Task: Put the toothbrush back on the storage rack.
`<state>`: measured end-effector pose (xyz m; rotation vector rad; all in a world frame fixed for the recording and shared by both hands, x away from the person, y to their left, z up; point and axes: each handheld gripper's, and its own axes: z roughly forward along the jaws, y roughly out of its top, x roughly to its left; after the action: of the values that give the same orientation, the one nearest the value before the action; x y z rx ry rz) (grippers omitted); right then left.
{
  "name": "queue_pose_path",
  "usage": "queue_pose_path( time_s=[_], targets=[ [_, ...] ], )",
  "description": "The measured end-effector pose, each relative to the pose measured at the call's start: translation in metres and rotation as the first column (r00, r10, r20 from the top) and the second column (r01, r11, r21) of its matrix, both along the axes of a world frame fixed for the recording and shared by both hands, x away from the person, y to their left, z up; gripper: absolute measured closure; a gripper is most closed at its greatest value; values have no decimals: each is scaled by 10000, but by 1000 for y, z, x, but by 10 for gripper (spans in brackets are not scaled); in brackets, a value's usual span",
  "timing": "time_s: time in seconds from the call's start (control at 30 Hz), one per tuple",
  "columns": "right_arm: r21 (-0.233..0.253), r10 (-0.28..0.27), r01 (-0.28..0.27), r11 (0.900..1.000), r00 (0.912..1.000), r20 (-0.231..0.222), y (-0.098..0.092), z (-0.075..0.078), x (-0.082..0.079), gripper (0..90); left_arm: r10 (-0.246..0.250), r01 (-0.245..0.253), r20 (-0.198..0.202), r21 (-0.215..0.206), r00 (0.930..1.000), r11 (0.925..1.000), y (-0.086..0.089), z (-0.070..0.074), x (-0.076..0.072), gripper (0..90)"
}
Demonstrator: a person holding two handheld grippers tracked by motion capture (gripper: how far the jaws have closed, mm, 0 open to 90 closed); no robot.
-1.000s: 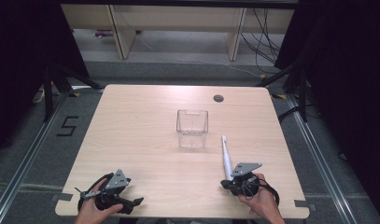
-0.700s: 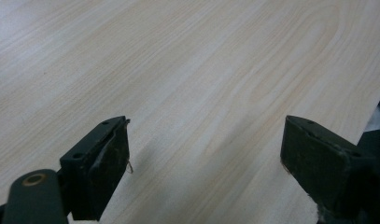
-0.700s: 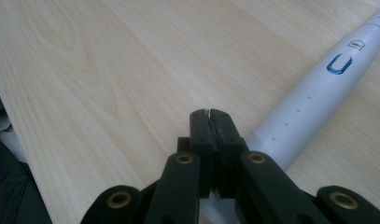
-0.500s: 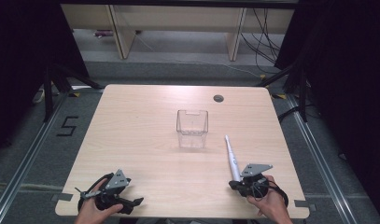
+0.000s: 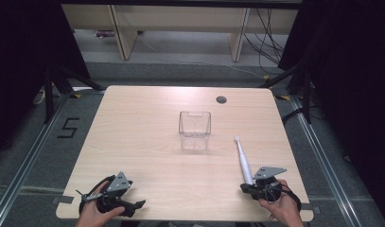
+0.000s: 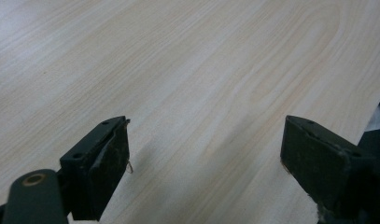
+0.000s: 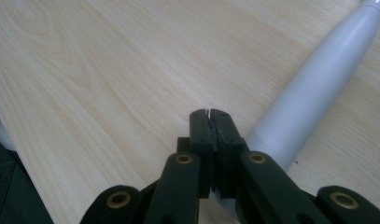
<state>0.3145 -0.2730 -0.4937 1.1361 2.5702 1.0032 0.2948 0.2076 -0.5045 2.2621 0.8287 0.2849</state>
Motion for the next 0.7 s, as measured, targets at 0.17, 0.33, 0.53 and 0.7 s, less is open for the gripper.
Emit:
queue_pose_path(
  time_s=[0.17, 0.33, 0.53, 0.7],
  targets=[
    [-67, -200, 199, 9998, 9997, -115, -9, 1, -1, 887, 25, -25, -23, -35, 10000, 10000, 0, 0, 0, 152],
    [-78, -389, 387, 9992, 9990, -200, -14, 2, -1, 888, 28, -28, -27, -39, 10000, 10000, 0, 0, 0, 152],
    [-101, -544, 543, 9985, 9985, -72, -21, 2, 0, 887, 33, -33, -41, -32, 10000, 10000, 0, 0, 0, 151],
    [-151, -638, 636, 9979, 9979, -139, -26, 3, 0, 887, -3, 3, -6, -4, 10000, 10000, 0, 0, 0, 152]
  ],
)
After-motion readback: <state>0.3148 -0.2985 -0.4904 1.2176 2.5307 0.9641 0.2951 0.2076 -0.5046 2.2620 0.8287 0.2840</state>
